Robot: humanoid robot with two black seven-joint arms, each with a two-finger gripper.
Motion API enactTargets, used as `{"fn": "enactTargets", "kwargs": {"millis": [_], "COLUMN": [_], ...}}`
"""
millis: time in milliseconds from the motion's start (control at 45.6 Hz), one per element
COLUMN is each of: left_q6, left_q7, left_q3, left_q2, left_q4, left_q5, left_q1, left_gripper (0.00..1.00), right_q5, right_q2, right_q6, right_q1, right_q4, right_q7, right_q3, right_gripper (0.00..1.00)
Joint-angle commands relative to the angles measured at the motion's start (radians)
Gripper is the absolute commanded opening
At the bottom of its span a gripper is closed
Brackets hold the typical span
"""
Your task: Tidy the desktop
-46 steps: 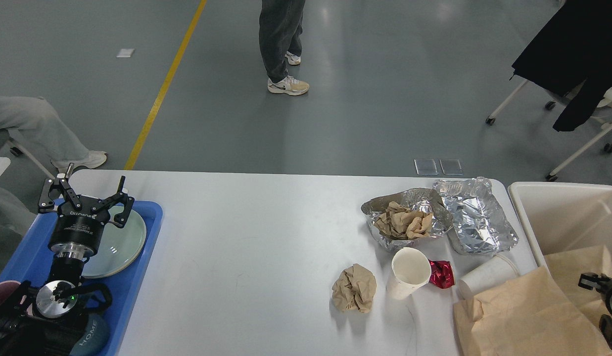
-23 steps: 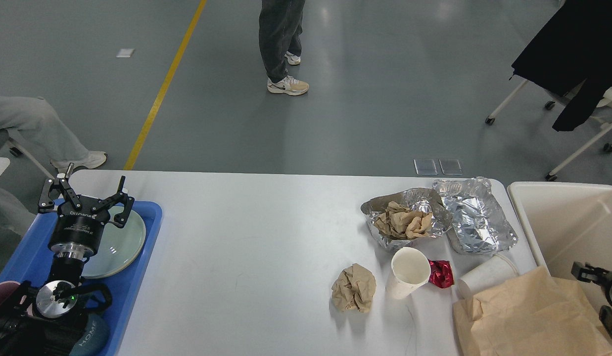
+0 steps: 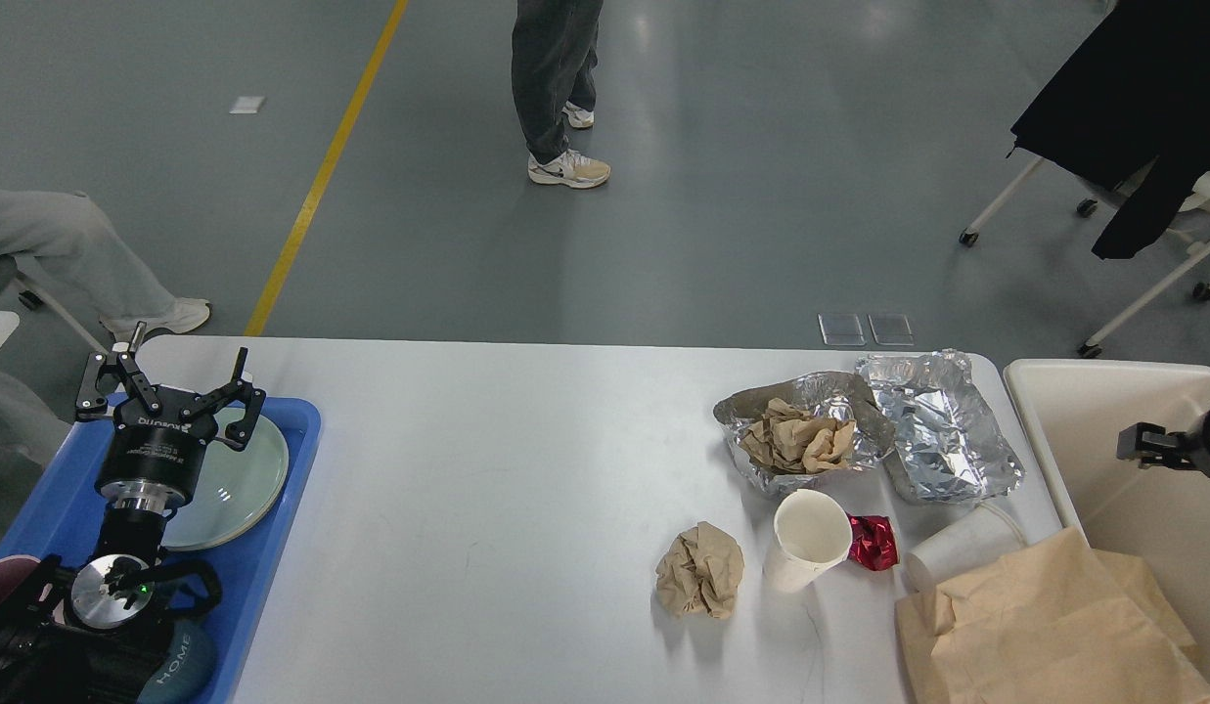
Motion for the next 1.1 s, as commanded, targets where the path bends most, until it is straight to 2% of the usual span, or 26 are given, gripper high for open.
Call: {"fn": "enactTargets", "kwargs": {"millis": [0, 66, 132, 351, 438, 482, 592, 679, 811, 942, 1074], "left_q6": [0.000, 0.000, 0.000, 0.000, 0.002, 0.002, 0.002, 0.002, 0.002, 0.002, 0.000], "left_q7": [0.000, 0.000, 0.000, 0.000, 0.000, -0.002, -0.002, 0.000, 0.000, 0.000, 0.000], "left_q3": [0.000, 0.000, 0.000, 0.000, 0.000, 0.000, 0.000, 0.000, 0.000, 0.000, 0.000], "left_q2": [0.000, 0.000, 0.000, 0.000, 0.000, 0.000, 0.001, 0.001, 0.000, 0.000, 0.000], "left_q4": [0.001, 0.001, 0.001, 0.001, 0.002, 0.002, 0.002, 0.002, 0.002, 0.002, 0.002], "left_q5": [0.000, 0.000, 0.000, -0.001, -0.001, -0.001, -0.001, -0.001, -0.001, 0.000, 0.000], "left_q1": [0.000, 0.000, 0.000, 0.000, 0.001, 0.001, 0.000, 0.000, 0.000, 0.001, 0.001], "left_gripper": [0.96, 0.96, 0.96, 0.96, 0.96, 0.96, 0.96, 0.96, 0.96, 0.96, 0.96], "right_q5": [0.005, 0.008, 0.010, 0.014, 0.026, 0.051, 0.053, 0.017, -0.076, -0.182, -0.272], "right_q2": [0.094, 0.117, 0.134, 0.159, 0.160, 0.160, 0.197, 0.234, 0.219, 0.125, 0.047], "right_q6": [0.239, 0.351, 0.395, 0.398, 0.387, 0.392, 0.389, 0.373, 0.330, 0.316, 0.235], "right_q1": [0.231, 0.320, 0.421, 0.740, 0.843, 0.887, 0.932, 0.937, 0.933, 0.871, 0.768], "right_q4": [0.126, 0.198, 0.302, 0.655, 0.752, 0.784, 0.809, 0.809, 0.807, 0.780, 0.774], "right_q7": [-0.001, -0.001, -0.001, 0.000, 0.022, 0.057, 0.239, 0.325, 0.349, 0.349, 0.349], "right_q3": [-0.087, -0.085, -0.087, -0.073, -0.076, -0.080, -0.137, -0.200, -0.217, -0.211, -0.215], "right_gripper": [1.00, 1.00, 1.00, 1.00, 1.00, 1.00, 0.99, 0.98, 0.96, 0.96, 0.96]}}
